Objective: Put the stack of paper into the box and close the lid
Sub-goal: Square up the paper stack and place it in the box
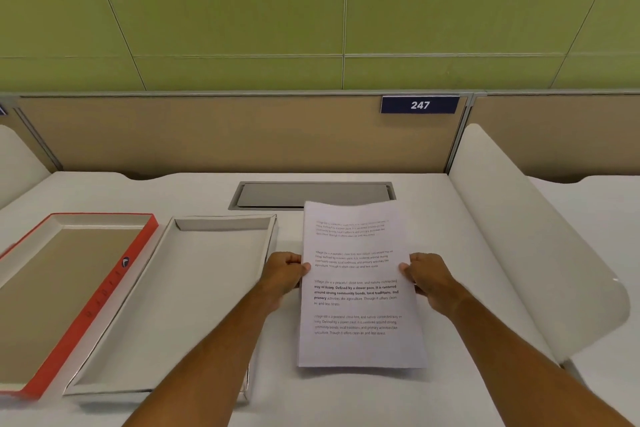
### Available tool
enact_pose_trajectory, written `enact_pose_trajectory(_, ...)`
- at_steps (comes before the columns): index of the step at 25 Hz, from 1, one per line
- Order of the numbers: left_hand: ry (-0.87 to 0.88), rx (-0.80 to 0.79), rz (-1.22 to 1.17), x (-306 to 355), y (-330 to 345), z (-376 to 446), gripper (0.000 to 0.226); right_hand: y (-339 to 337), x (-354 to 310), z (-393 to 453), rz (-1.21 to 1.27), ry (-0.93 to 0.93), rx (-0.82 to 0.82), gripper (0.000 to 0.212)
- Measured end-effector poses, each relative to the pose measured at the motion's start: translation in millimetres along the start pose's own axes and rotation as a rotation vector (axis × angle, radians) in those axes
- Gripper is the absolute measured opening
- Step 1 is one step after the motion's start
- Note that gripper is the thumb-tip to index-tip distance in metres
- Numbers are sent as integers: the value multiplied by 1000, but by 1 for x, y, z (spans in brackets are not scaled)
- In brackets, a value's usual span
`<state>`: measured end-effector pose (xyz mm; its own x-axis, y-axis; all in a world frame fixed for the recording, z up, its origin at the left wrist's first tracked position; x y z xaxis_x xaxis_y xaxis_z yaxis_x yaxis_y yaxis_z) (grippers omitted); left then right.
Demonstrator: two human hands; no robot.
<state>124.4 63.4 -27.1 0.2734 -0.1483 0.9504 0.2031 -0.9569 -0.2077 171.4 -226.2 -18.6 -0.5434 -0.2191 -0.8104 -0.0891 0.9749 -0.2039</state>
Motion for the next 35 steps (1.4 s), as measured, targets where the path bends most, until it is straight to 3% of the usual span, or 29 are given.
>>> enact_pose_trajectory(5, 278, 48, 33, 67, -15, -4, 14, -18, -57, -27, 25, -308, 2, 18)
enact_pose_trajectory(9, 414, 93, 106, 91, -21, -15, 16, -22, -66, -39, 46, -415, -14, 16)
enact_pose_trajectory(15, 387, 73, 206, 78, -19, -26, 19, -20, -54, -42, -58, -406, -70, 23)
enact_pose_trajectory(18, 457, 108, 187, 95, -25, -28, 20, -24, -72, -48, -49, -454, -99, 28)
enact_pose_trajectory(23, 547, 165, 175, 123, -29, -32, 19, -31, -89, -54, 0, -525, -49, 24)
enact_pose_trajectory(35, 523, 153, 241, 113, -28, -34, 22, -33, -80, -61, -126, -534, -41, 31)
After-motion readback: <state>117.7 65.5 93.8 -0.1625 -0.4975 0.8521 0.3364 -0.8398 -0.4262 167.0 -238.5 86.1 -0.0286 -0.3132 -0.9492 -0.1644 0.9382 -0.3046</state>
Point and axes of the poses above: each hand's wrist, its own z-axis towards the middle knuckle, its own y-axis out of the palm, x = y × z, the point moved 6 cm from there along z, towards the middle knuckle, and after that the axes turned 10 degrees about y, right-handed, at the moved point
